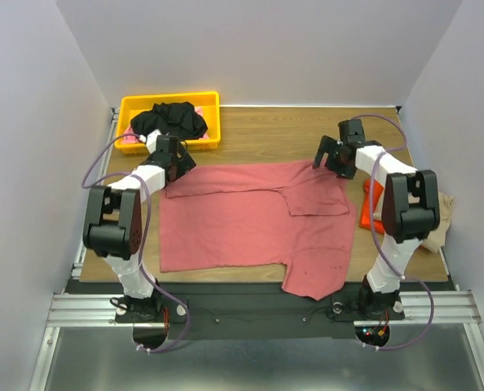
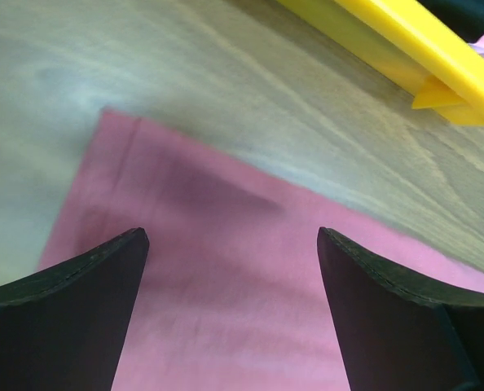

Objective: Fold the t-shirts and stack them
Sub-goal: Fold the tshirt

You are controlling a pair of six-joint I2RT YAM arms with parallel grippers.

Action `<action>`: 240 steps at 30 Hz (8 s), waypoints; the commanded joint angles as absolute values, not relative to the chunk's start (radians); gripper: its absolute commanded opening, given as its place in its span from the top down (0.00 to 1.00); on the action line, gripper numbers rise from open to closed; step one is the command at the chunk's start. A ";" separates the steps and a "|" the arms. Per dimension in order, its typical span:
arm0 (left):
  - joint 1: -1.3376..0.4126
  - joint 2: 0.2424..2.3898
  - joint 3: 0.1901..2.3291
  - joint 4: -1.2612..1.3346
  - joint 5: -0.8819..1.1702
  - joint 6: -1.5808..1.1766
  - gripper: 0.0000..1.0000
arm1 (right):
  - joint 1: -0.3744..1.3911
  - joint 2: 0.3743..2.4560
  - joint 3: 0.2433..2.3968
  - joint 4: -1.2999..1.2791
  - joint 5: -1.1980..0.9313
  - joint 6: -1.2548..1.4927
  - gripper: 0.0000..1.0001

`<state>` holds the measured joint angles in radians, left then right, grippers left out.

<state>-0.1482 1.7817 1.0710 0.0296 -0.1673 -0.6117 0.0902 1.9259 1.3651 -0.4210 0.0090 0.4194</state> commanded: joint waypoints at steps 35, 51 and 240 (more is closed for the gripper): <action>-0.554 0.988 0.537 -0.644 -0.362 -1.339 0.10 | 0.081 1.253 0.871 -0.446 -0.020 0.511 0.00; -0.347 1.037 0.629 -0.653 -0.322 -1.092 0.08 | 0.083 1.240 0.848 -0.454 -0.069 0.508 0.00; -0.287 1.016 0.535 -0.494 -0.362 -1.103 1.00 | 0.991 1.229 0.736 -0.825 0.186 0.791 0.00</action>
